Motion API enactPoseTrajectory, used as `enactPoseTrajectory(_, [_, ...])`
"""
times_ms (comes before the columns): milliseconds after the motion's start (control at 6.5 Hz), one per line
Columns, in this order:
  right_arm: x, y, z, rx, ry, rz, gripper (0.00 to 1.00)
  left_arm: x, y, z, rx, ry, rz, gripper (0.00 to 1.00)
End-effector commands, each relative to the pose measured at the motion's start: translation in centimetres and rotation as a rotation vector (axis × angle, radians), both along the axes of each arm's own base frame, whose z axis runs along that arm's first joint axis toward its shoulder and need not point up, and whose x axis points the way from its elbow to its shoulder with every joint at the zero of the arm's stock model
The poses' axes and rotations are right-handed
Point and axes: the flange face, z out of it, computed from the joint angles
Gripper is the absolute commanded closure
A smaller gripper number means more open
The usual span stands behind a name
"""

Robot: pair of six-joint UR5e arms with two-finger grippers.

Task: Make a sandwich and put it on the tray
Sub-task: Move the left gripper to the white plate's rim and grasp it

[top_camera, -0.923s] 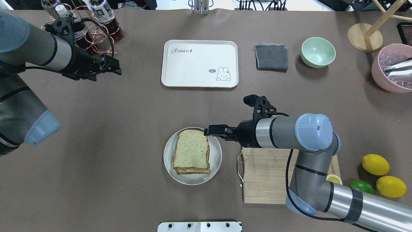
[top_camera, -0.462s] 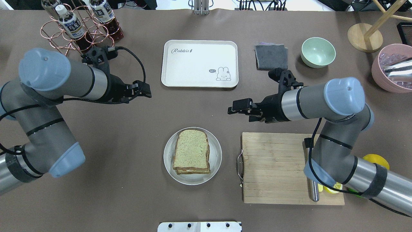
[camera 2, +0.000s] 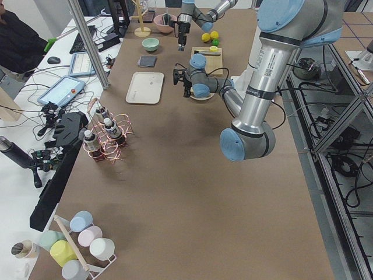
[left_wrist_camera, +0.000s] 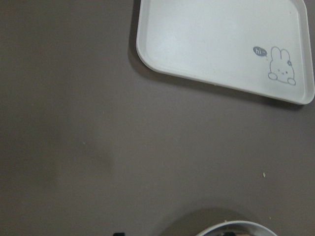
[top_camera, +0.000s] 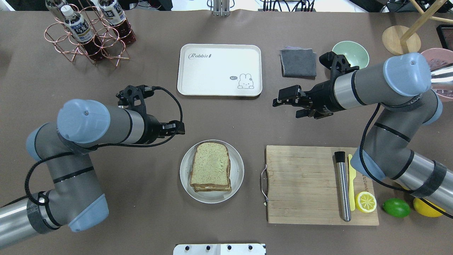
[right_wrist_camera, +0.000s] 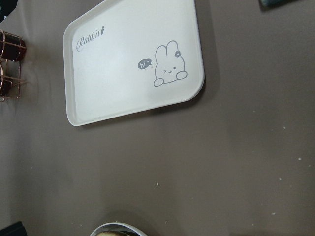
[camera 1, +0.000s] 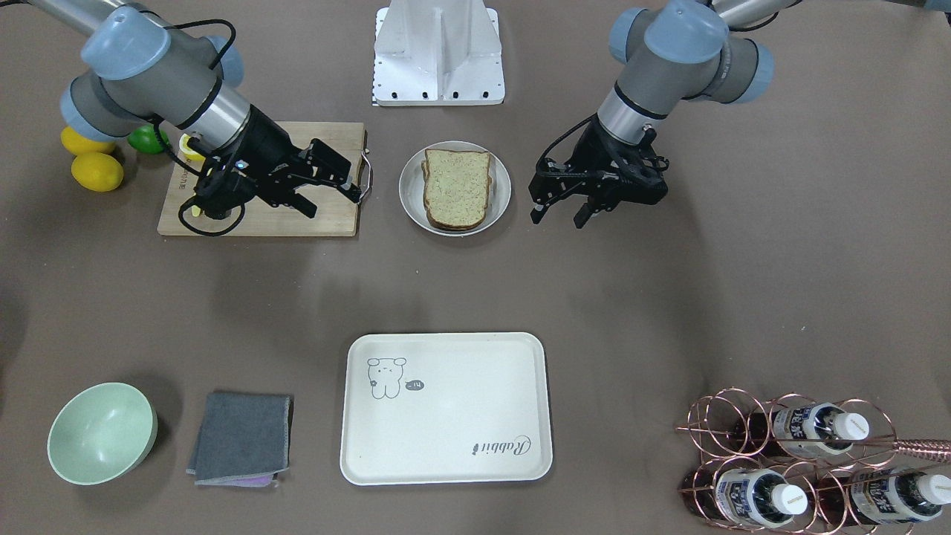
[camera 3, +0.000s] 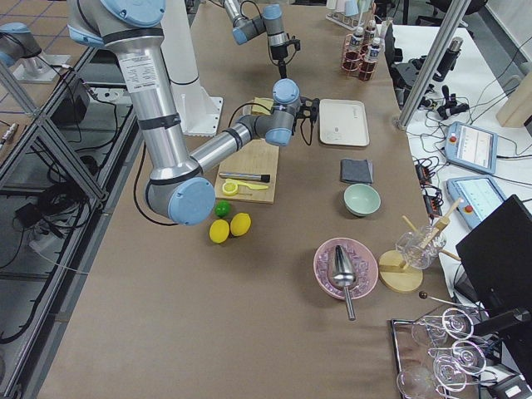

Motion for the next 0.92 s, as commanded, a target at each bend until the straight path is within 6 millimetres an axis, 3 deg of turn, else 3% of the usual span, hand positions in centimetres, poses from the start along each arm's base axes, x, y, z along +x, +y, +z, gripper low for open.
enactPoseTrajectory(0, [0.7, -0.1, 0.9, -0.009, 0.010, 0.007, 0.00, 3.2, 3.8, 0.6, 0.020, -0.014, 0.010, 0.29])
enactPoseTrajectory(308, [0.7, -0.1, 1.2, -0.012, 0.015, 0.016, 0.00, 3.9, 4.3, 1.6, 0.011, -0.022, -0.002, 0.34])
enactPoseTrajectory(462, [0.8, -0.2, 1.1, -0.010, 0.015, 0.022, 0.00, 4.3, 4.3, 2.2, 0.007, -0.032, 0.000, 0.44])
enactPoseTrajectory(769, [0.8, -0.2, 1.1, -0.010, 0.015, 0.022, 0.00, 4.9, 4.2, 3.1, 0.009, -0.022, 0.000, 0.45])
